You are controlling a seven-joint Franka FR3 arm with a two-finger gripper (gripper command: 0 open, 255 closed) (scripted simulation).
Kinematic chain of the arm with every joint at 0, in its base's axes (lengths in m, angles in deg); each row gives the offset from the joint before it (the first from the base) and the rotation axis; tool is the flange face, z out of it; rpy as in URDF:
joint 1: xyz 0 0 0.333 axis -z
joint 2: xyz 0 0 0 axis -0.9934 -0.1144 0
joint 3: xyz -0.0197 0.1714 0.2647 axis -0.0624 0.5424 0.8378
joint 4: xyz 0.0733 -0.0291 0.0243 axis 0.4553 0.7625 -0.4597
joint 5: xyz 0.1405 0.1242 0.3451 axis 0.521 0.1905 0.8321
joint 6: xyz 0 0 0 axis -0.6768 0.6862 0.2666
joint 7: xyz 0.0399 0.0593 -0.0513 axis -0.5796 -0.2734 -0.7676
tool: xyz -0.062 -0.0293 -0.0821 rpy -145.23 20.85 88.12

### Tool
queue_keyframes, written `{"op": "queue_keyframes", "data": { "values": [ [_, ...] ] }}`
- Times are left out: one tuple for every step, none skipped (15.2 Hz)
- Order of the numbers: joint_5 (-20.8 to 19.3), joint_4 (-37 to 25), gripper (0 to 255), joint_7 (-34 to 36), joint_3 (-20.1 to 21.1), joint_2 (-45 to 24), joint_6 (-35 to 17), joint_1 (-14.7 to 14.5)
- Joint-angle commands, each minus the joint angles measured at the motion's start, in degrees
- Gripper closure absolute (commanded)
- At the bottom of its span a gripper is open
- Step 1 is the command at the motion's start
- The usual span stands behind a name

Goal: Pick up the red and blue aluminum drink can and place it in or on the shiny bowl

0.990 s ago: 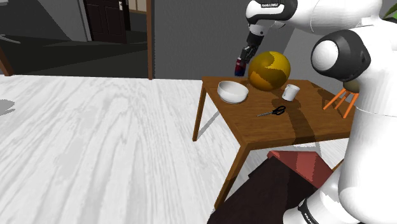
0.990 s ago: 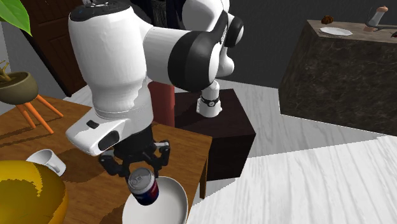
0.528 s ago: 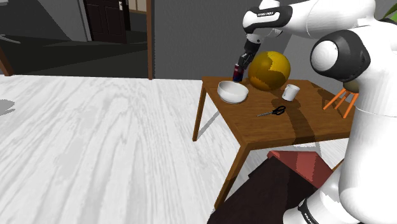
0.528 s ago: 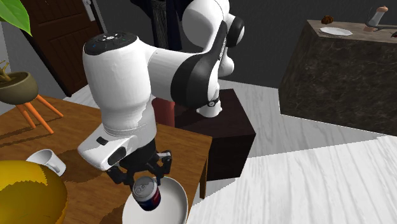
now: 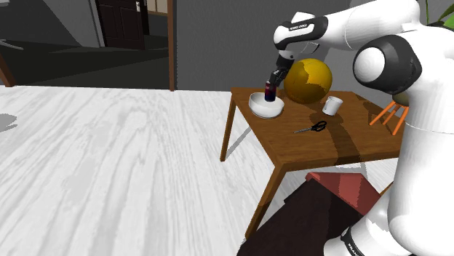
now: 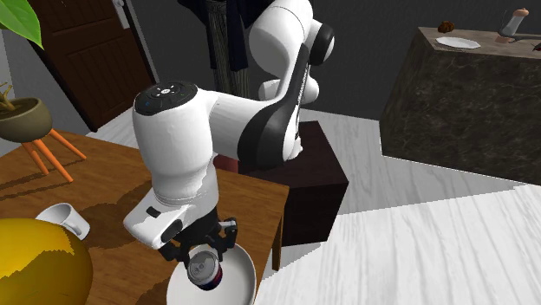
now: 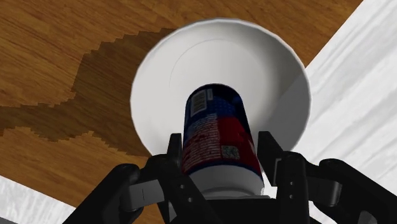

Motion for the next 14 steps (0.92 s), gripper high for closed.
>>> {"op": "queue_keyframes", "data": {
  "values": [
    [0.1, 0.9, 255, -0.2, 0.0, -0.1, -1.0, 0.0],
    [0.1, 0.8, 255, -0.2, 0.1, -0.1, -1.0, 0.0],
    [0.1, 0.8, 255, -0.2, 0.1, -0.1, -1.0, 0.0],
    [0.1, 0.8, 255, -0.2, 0.1, -0.1, -1.0, 0.0],
    [0.1, 0.8, 255, -0.2, 0.1, -0.1, -1.0, 0.0],
    [0.1, 0.8, 255, -0.2, 0.1, -0.1, -1.0, 0.0],
    [0.1, 0.8, 255, -0.2, 0.1, -0.1, -1.0, 0.0],
    [0.1, 0.8, 255, -0.2, 0.1, -0.1, -1.0, 0.0],
    [0.1, 0.8, 0, -0.2, 0.1, -0.1, -1.0, 0.0],
    [0.1, 0.8, 0, -0.2, 0.1, -0.1, -1.0, 0.0],
    [0.1, 0.8, 0, -0.2, 0.1, -0.1, -1.0, 0.0],
    [0.1, 0.8, 0, -0.2, 0.1, -0.1, -1.0, 0.0],
    [0.1, 0.8, 0, -0.2, 0.1, -0.1, -1.0, 0.0],
    [0.1, 0.8, 0, -0.2, 0.1, -0.1, -1.0, 0.0]
  ]
}}
